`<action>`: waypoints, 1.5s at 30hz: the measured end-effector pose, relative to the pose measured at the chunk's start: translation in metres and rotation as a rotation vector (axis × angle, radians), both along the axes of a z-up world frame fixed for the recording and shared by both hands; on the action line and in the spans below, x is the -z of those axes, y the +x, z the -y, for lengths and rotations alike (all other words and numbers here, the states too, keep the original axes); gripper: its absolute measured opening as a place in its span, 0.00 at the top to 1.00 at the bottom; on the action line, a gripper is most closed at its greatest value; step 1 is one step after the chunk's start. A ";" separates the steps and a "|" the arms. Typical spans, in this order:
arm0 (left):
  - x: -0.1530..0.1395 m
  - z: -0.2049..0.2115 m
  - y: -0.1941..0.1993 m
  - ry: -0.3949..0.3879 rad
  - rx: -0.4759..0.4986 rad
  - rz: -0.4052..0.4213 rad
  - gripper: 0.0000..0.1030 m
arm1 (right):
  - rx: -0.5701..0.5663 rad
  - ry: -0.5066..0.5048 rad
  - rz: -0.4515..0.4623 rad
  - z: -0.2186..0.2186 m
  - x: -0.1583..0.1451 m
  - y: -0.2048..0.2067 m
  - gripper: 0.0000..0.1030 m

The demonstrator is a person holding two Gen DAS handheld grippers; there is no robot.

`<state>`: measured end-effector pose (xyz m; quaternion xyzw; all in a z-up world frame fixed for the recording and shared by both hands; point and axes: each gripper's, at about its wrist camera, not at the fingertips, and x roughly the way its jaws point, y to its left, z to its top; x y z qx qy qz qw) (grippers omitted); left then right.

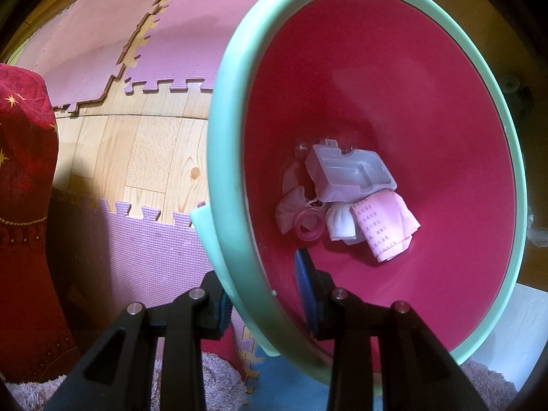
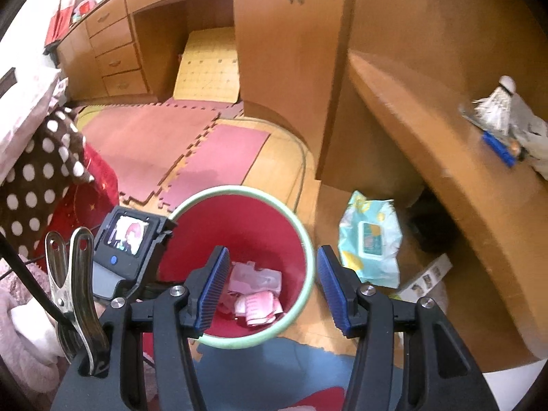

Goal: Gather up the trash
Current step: 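Move the right tool back to the shelf toward the blue plastic stick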

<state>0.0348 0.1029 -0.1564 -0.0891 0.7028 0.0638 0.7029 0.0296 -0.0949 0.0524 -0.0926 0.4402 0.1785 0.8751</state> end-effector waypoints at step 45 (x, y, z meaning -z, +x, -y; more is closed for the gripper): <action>0.001 -0.002 -0.003 -0.013 -0.003 -0.010 0.66 | 0.685 0.159 0.018 0.157 -0.073 0.125 0.46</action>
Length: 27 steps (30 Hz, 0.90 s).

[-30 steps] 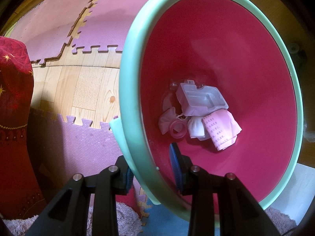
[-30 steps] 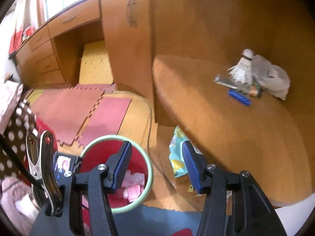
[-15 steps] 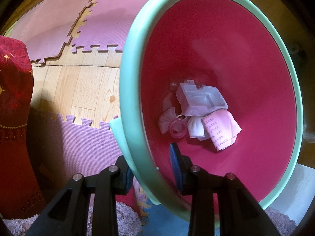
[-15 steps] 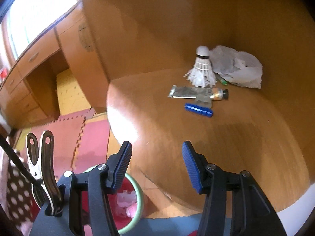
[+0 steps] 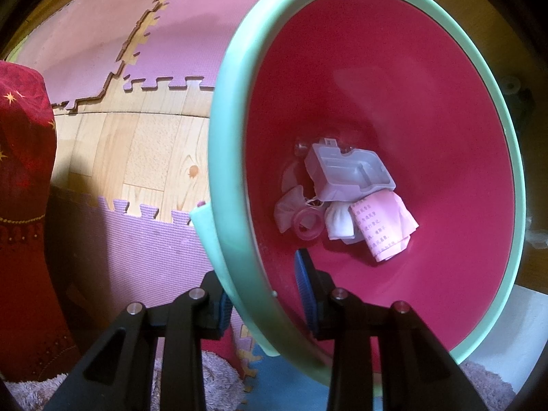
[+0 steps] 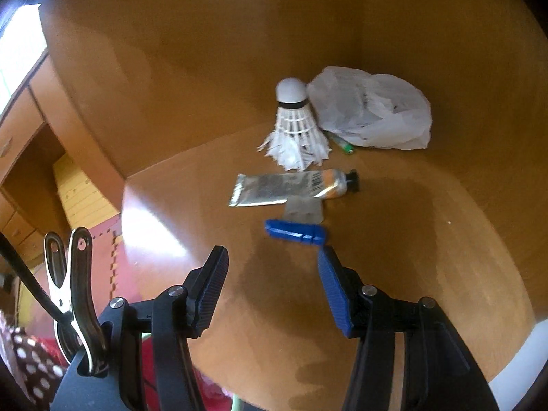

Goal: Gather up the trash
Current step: 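Move the right tool back to the shelf toward the blue plastic stick, then close the right tool on the blue plastic stick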

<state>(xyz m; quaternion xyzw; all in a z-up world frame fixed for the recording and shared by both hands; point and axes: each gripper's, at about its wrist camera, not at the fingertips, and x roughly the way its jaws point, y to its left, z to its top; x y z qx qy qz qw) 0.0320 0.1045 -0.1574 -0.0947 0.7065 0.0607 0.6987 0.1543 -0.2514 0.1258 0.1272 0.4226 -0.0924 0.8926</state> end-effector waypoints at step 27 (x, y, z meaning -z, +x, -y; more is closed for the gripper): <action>0.000 -0.001 0.001 -0.002 0.000 -0.002 0.66 | 0.092 -0.111 -0.073 -0.005 0.019 0.048 0.44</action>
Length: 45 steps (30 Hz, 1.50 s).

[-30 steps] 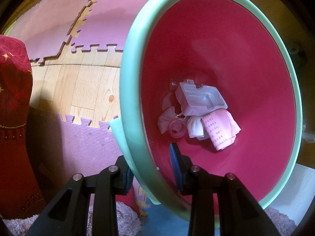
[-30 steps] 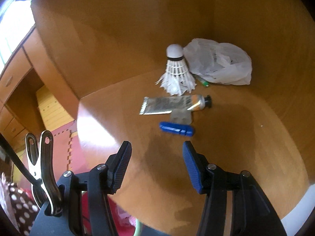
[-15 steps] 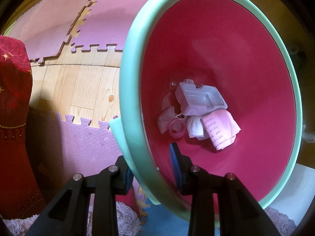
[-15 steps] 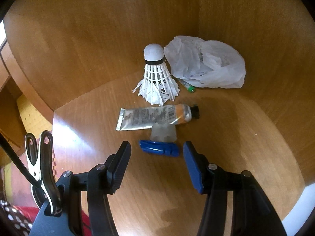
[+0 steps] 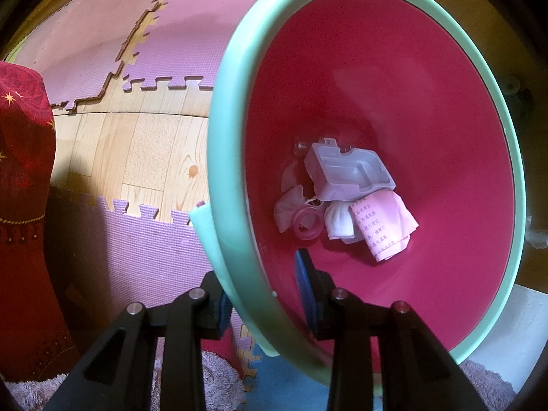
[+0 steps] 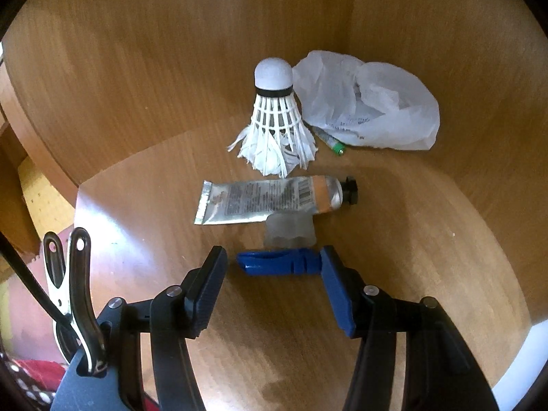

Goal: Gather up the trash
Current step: 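Close the right tool on the blue plastic stick, then lift the blue stick with the right tool and carry it over the bucket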

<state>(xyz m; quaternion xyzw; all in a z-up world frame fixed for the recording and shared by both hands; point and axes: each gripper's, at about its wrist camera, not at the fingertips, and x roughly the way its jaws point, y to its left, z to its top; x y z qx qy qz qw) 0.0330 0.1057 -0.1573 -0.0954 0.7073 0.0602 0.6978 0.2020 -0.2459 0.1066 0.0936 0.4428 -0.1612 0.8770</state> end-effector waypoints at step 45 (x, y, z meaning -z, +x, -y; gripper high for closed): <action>0.001 -0.002 0.002 -0.001 0.003 -0.002 0.66 | -0.065 -0.008 0.124 0.014 -0.005 -0.070 0.51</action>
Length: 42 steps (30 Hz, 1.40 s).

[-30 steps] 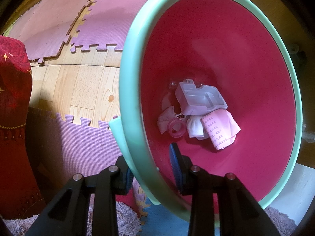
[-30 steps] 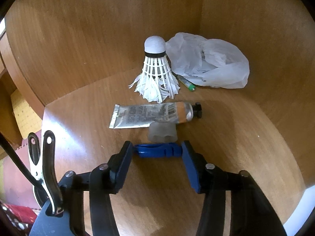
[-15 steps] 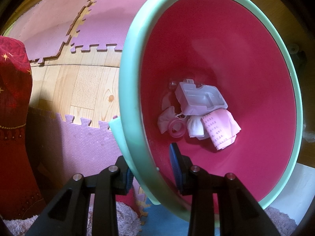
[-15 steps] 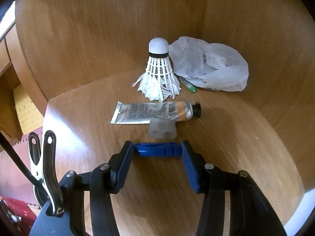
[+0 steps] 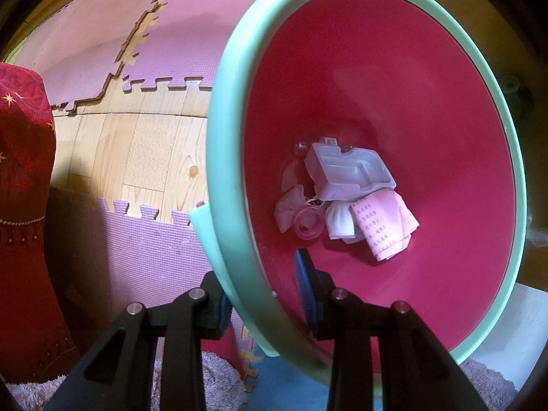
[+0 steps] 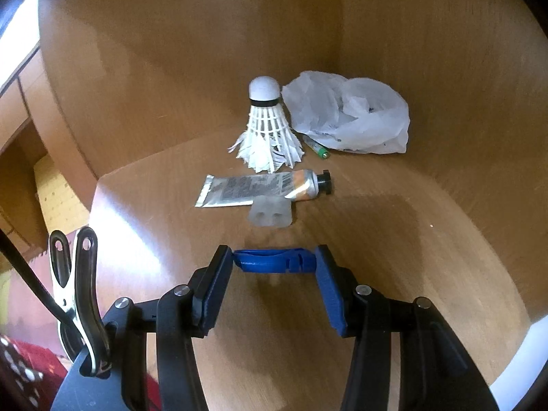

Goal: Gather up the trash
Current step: 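Lift the blue stick with the right tool and carry it over the bucket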

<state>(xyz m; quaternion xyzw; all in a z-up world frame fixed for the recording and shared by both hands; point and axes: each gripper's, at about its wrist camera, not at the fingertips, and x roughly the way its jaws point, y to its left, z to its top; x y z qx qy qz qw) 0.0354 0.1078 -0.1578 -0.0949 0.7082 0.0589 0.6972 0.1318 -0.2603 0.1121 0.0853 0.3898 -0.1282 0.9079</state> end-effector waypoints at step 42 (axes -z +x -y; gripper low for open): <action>0.000 -0.001 0.000 -0.001 0.000 0.000 0.66 | -0.295 -0.044 0.087 -0.090 -0.002 -0.086 0.51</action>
